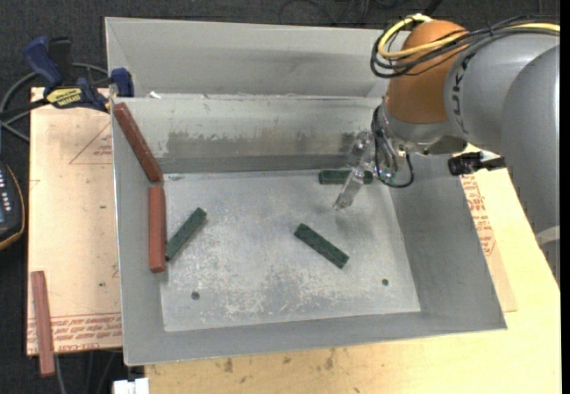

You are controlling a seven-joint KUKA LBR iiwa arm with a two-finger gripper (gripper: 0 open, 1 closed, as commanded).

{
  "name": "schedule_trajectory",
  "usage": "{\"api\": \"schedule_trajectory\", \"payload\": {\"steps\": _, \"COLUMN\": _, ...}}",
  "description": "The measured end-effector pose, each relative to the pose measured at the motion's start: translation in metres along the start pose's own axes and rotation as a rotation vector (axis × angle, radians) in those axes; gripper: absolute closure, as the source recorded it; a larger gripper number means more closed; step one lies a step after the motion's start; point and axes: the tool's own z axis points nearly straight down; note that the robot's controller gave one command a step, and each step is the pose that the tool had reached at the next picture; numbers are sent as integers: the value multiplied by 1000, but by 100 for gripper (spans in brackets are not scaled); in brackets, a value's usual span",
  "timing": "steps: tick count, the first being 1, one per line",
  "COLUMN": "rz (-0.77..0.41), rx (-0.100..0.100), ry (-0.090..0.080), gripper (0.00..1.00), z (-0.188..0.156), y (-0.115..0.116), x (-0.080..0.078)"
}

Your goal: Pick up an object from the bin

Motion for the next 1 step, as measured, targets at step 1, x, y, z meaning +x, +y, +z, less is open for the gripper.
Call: {"api": "schedule_trajectory", "payload": {"steps": 1, "rz": 223, "rx": 5, "ry": 5, "gripper": 0, "z": 30, "y": 3, "x": 0}}
